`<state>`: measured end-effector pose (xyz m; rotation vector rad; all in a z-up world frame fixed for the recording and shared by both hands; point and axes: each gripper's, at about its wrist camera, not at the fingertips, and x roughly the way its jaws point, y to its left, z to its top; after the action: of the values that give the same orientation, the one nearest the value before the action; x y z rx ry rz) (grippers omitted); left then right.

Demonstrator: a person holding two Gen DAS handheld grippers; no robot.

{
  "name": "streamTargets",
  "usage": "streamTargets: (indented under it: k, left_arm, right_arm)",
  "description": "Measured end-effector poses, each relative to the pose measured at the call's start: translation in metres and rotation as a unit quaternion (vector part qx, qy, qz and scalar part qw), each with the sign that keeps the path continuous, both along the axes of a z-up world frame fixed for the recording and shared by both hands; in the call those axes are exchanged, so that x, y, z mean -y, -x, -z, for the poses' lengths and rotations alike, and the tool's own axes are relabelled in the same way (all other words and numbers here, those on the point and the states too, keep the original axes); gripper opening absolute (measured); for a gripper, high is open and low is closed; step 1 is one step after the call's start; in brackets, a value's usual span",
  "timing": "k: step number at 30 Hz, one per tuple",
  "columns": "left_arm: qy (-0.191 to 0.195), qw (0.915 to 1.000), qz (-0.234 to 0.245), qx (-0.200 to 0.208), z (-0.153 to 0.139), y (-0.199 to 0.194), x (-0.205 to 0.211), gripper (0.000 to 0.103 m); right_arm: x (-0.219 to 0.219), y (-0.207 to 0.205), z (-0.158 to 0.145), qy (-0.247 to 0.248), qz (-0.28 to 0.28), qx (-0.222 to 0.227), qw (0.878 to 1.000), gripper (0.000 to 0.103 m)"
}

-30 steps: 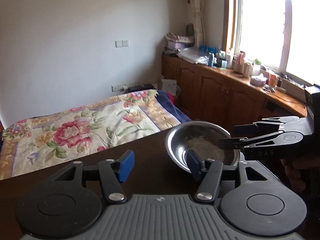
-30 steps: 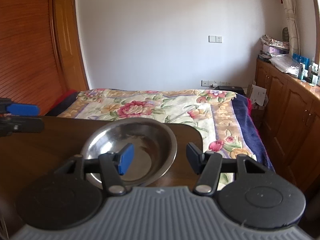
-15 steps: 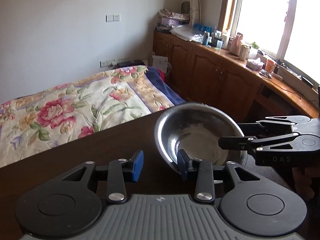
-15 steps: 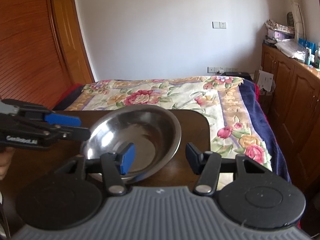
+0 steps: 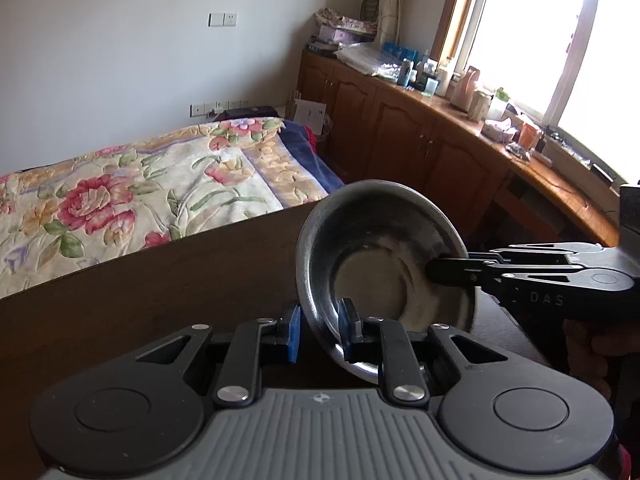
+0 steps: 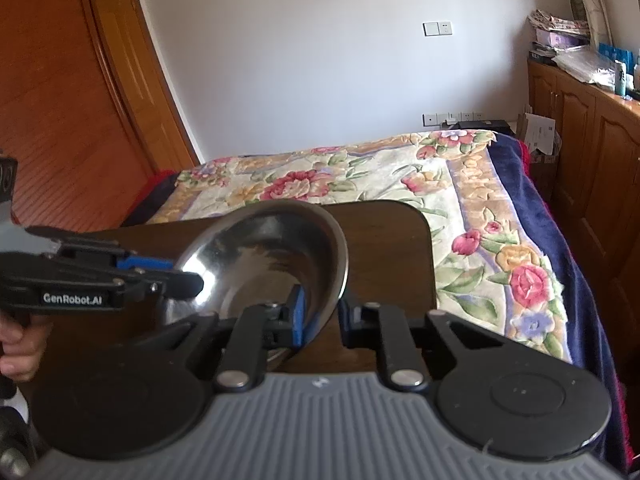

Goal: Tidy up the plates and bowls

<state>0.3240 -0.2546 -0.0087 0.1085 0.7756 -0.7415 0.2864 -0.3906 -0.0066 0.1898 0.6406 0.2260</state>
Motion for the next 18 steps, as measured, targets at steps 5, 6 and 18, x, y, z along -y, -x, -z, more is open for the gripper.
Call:
streamTargets:
  k: [5, 6, 18]
  left_arm:
    - [0.003, 0.9997, 0.004, 0.023, -0.016, 0.019, -0.007, 0.05]
    - [0.004, 0.9996, 0.004, 0.028, -0.02, 0.023, -0.009, 0.05]
    - [0.02, 0.9972, 0.008, 0.072, -0.049, 0.069, -0.033, 0.05]
  right_arm:
    - [-0.001, 0.006, -0.006, -0.012, 0.006, 0.01, 1.0, 0.013]
    - [-0.003, 0.009, -0.008, -0.009, 0.007, 0.014, 1.0, 0.013]
    - [-0.017, 0.039, -0.04, 0.008, 0.004, 0.05, 0.999, 0.013]
